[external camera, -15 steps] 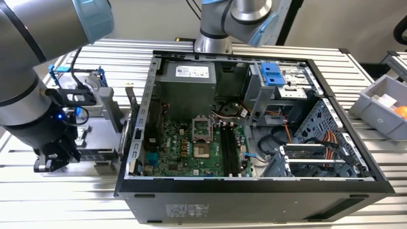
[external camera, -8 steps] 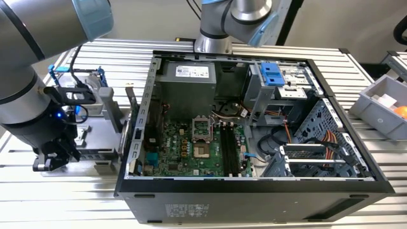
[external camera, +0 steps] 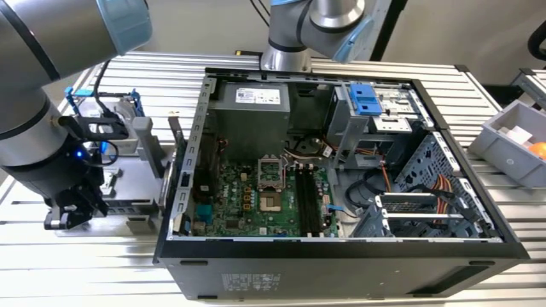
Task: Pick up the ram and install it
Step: 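Pick up the ram and move it above insertion slot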
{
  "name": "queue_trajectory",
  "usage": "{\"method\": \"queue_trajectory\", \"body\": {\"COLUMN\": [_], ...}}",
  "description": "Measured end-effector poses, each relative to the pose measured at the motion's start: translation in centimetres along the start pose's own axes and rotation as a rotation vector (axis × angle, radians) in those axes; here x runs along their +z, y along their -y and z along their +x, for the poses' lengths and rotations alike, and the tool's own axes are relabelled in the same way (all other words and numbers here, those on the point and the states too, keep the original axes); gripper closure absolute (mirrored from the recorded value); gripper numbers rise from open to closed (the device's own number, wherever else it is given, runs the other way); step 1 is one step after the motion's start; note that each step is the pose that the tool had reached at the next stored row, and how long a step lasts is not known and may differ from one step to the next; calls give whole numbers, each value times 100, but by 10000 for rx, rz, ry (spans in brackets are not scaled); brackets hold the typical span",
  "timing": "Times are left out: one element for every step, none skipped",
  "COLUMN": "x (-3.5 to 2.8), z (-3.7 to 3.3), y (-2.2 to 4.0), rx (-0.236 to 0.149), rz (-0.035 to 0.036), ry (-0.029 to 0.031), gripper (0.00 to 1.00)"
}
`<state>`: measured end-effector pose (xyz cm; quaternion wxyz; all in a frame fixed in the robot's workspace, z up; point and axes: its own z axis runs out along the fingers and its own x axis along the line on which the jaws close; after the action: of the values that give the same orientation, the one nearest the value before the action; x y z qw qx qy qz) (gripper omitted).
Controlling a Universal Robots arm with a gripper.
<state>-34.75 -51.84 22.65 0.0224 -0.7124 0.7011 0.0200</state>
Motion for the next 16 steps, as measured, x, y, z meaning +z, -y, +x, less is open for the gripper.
{"method": "queue_trajectory", "body": {"x": [0,-2,-14,-45,-89,-130,-178,-222,-268,-315,-361,-405,-452,-495,-541,-588], "z": [0,0,0,-2,-5,-8,-11,-14,-16,-19,-22,-24,-27,-30,-33,-35], "y": [0,0,-1,-1,0,0,0,0,1,1,1,2,2,2,2,2], "rx": [0,0,0,1,1,1,1,1,1,0,0,0,0,0,0,0], "rz": [1,2,-1,-4,0,3,0,1,1,1,0,2,1,1,2,0], "ry": [0,1,-2,-5,-3,0,-2,-1,-1,-1,-2,-1,-1,-1,0,-2], "gripper": [100,100,100,100,100,100,100,100,100,100,100,100,100,100,100,100]}}
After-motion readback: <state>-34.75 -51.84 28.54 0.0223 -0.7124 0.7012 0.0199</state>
